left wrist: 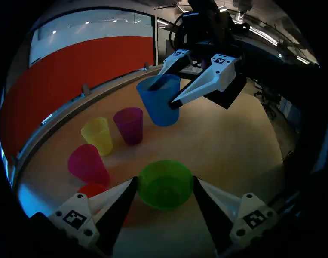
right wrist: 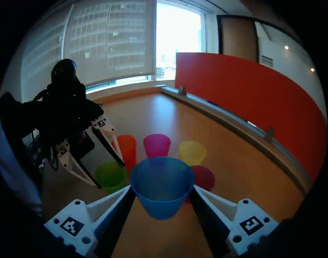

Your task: Pour water

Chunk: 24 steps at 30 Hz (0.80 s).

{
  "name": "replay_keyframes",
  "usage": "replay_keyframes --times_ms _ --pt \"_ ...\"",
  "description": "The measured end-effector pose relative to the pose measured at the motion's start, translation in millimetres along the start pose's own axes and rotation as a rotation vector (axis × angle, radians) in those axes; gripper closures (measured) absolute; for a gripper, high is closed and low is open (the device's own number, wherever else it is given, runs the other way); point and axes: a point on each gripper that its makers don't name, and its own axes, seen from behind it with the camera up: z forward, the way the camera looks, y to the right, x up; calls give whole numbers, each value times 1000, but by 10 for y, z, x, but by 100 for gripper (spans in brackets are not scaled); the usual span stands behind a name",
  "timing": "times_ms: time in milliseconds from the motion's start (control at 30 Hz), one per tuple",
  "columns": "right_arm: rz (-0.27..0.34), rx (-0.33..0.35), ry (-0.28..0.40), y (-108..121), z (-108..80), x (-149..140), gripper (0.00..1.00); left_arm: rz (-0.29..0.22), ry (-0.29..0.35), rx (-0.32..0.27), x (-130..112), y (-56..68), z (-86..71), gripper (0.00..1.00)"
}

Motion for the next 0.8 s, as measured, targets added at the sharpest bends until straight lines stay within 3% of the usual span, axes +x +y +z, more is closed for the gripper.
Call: replay_keyframes --times_ms 800 --pt "4 10 -19 -113 106 -162 11 -10 4 -6 -41 20 -35 3"
